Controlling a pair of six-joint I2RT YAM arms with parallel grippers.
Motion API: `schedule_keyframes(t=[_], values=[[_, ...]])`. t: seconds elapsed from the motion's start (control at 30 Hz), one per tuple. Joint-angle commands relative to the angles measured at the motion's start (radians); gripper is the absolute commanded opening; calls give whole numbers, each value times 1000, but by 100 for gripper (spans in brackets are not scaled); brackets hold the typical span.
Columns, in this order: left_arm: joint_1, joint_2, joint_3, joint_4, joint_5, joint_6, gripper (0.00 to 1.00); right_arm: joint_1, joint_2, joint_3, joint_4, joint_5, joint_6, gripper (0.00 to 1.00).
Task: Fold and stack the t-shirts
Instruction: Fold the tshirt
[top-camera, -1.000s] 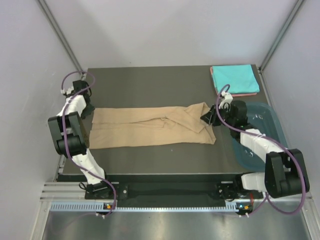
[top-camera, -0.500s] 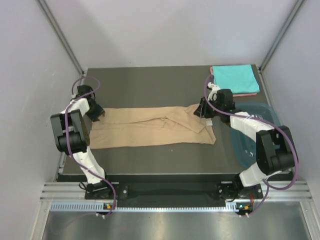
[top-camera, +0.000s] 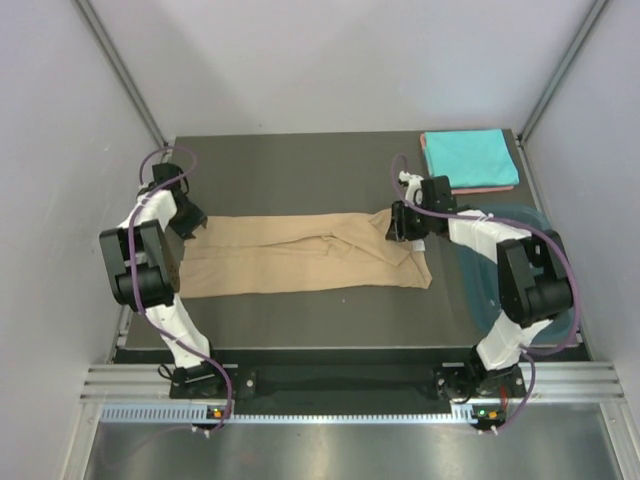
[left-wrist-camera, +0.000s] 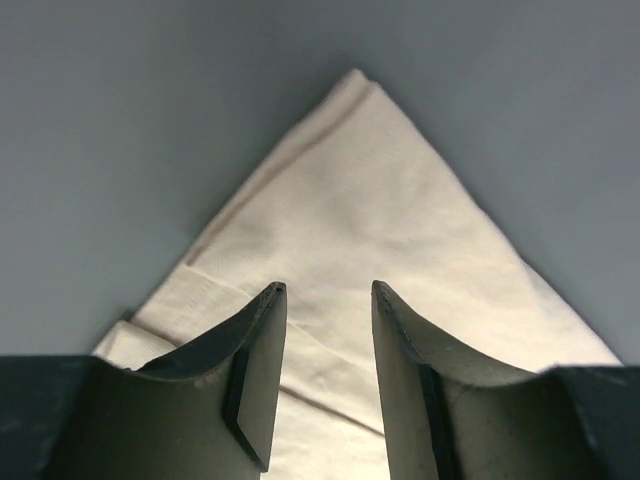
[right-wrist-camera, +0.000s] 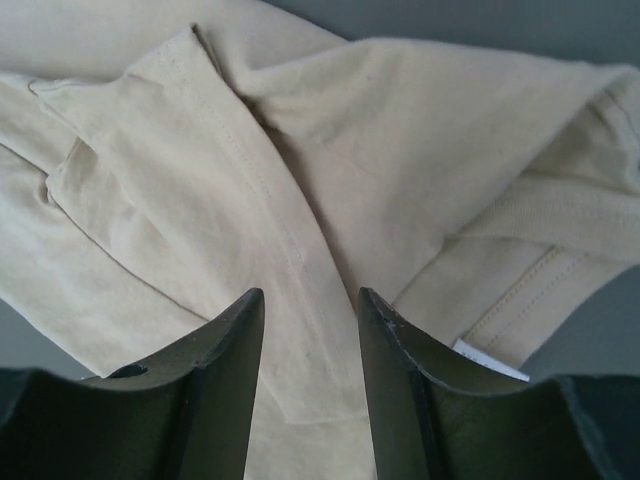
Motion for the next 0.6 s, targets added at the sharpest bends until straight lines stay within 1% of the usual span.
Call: schedule_keyframes(t=[0.0,0.07,0.13,0.2,0.3,0.37,0.4,0.53,0.57], values=[[-10,-80,15,-13,68,-18,45,33,49,100,-2,-40,-95,43],[-17,-110,-11,22,213,-1,44,45,80,132,-40,2,-112,43],[-51,-156,-56,33,231,6,45,48,94,141,-62,25,-151,43],[-77,-191,-118,77,289,8,45,50,101,141,-62,37,-169,45],[-149,-231,-154,91,349,11,45,51,118,146,-65,16,-190,45],[-180,-247,-152,76,358,25,45,51,137,152,-70,-1,-198,45],[-213,-253,-151,65,372,37,45,51,140,153,-77,-1,-198,45],[-278,-290,-160,30,352,86,45,53,146,158,-80,-10,-204,42],[-281,-300,-165,24,348,86,45,53,146,161,-81,-14,-204,39]])
